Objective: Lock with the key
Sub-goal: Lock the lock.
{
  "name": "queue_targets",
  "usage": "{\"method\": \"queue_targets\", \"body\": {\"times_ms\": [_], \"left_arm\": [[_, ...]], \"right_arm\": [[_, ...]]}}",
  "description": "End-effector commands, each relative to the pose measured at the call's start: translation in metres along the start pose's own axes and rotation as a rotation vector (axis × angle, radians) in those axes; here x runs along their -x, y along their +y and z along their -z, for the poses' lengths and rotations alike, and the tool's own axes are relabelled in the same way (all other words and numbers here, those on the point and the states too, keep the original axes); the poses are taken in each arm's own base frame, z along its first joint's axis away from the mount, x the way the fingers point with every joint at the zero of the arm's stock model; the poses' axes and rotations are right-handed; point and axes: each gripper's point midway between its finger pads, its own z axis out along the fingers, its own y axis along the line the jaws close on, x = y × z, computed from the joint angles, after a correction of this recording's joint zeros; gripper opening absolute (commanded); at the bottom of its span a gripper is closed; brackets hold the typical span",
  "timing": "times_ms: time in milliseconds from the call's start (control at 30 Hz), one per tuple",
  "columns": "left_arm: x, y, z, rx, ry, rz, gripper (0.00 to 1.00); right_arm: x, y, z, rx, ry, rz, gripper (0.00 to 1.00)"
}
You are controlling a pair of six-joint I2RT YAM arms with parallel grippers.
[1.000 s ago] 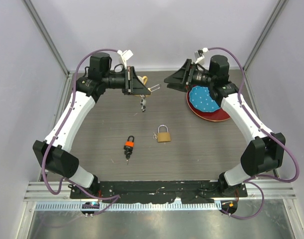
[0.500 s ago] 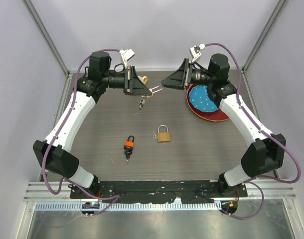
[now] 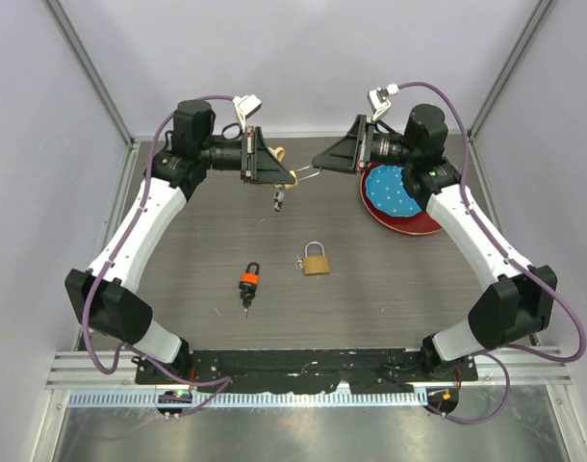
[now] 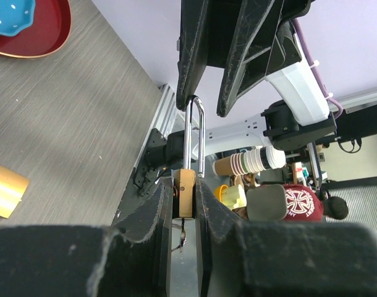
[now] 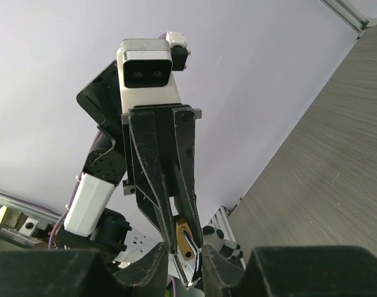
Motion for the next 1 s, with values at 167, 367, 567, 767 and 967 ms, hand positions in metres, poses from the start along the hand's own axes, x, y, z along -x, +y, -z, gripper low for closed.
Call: {"method": "queue_targets", "body": {"times_ms": [167,367,567,767,967], "left_arm": [[0.006,-0.031,0.007,-0.086,-0.033,-0.064,0.0],[0.005,-0.042,0.008,-0.141,-0.03,-0.056,0.0],[0.004,-0.052,0.011,-0.179,-0.022,-0.046,0.0],[0.006,-0.051,0.01,-0.168,-0.04,-0.042,0.0],[0.01,-0.05,0.007,-0.168,-0.055,-0.067,0.0]], "right_arm": [[-0.011,0.028,0.005,0.036,0.015,0.088,0.25],[-0.015,0.025,0.006,0.024,0.017,0.094,0.08],[-0.015,0.018,0.004,0.003,0.008,0.105,0.02],[-0.019,0.024,-0.004,0.012,0.014,0.106,0.02],[-0.022,0.029,-0.012,0.019,0.024,0.098,0.02]]}}
